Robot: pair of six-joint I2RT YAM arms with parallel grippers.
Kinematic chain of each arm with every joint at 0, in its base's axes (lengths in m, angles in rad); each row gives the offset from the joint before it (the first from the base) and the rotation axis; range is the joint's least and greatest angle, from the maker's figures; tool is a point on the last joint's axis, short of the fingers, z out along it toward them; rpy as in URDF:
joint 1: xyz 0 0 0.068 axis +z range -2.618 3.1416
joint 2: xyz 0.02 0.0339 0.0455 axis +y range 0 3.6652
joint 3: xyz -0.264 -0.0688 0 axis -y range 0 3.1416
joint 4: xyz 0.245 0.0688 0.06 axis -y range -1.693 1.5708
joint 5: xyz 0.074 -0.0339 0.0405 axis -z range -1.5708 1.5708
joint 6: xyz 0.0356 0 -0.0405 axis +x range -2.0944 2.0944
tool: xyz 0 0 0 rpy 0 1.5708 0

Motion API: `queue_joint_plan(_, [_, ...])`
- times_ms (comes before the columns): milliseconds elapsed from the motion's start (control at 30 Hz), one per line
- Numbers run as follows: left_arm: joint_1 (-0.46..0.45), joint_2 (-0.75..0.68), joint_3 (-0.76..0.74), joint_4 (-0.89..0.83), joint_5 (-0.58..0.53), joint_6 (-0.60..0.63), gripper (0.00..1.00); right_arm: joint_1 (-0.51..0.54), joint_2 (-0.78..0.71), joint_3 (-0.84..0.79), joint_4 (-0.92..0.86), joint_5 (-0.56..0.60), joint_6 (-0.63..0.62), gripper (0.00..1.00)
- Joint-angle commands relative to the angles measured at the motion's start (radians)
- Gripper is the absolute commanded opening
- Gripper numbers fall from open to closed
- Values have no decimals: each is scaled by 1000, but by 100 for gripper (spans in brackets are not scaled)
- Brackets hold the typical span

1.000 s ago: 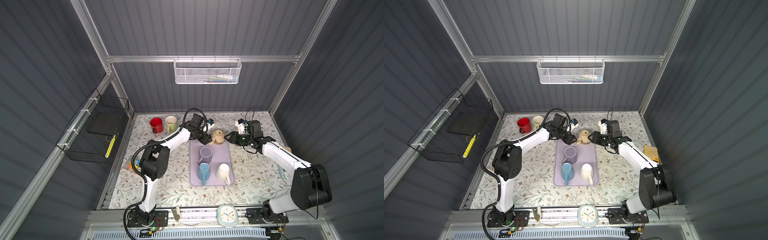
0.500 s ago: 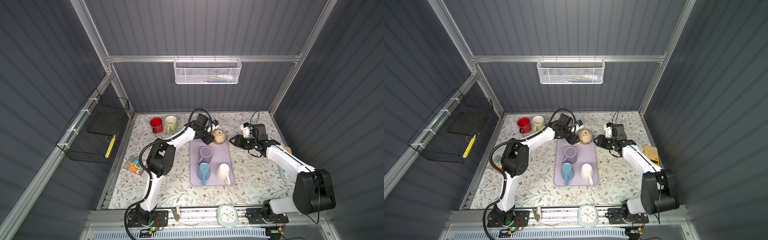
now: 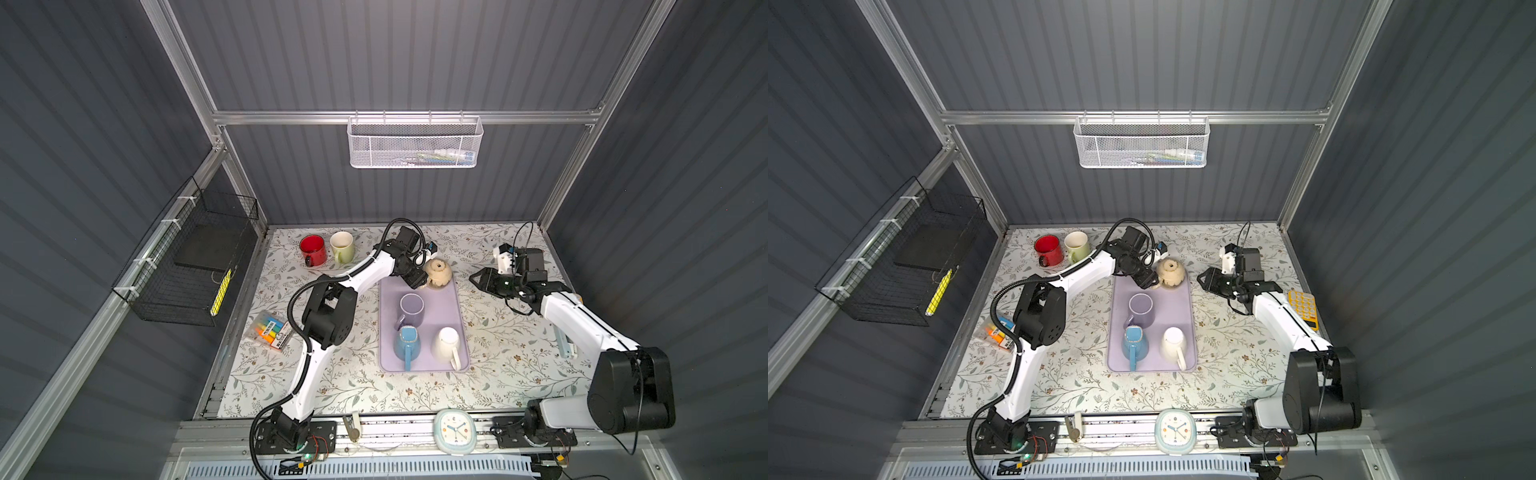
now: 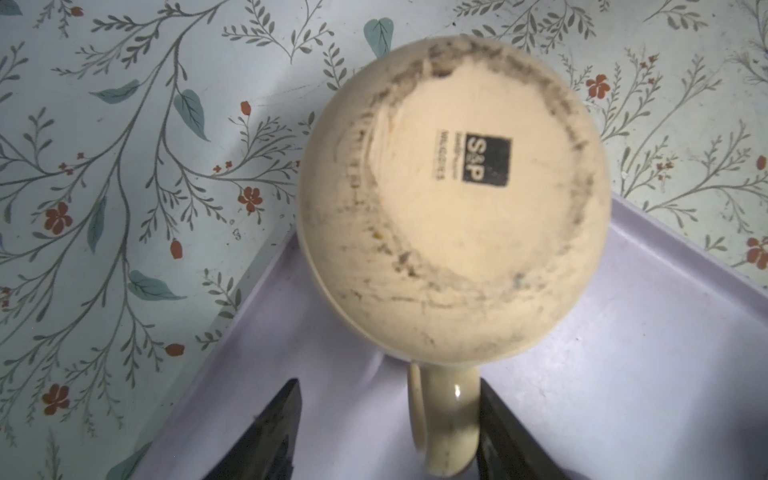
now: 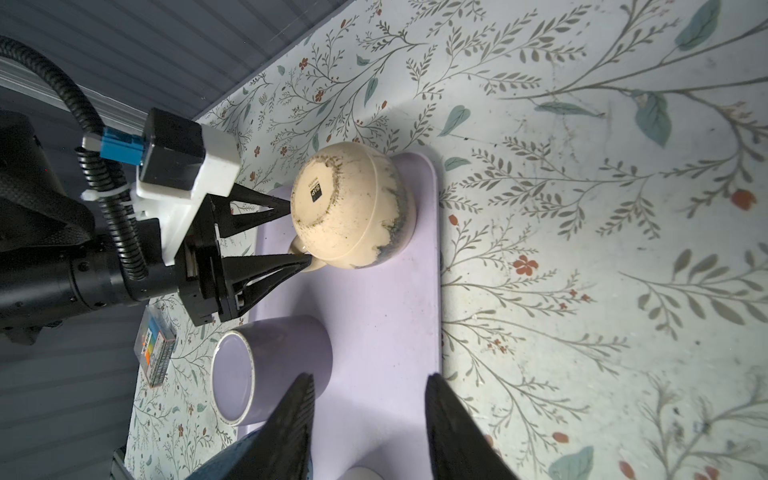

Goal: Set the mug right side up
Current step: 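Open the right gripper and withdraw it while the left gripper holds the mug, then lift the beige mug and rotate it onto its side with the left gripper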

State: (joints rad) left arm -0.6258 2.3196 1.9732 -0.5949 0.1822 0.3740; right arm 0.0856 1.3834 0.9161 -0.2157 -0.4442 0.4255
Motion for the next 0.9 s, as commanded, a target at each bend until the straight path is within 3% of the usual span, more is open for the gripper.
queue_joint_plan(0, [-9, 31, 36, -49, -19, 27, 63, -14, -28, -23, -17, 10, -15, 46])
queue_joint_plan(500, [-9, 52, 52, -30, -61, 20, 41, -53, -49, -69, -6, 12, -10, 46])
queue_joint_plan(600, [-9, 51, 50, -28, -57, 22, 41, -57, -53, -77, -6, 13, -13, 46])
queue_joint_plan(867, [-12, 64, 53, -42, -56, 34, 56, -67, -54, -86, -2, 12, -16, 46])
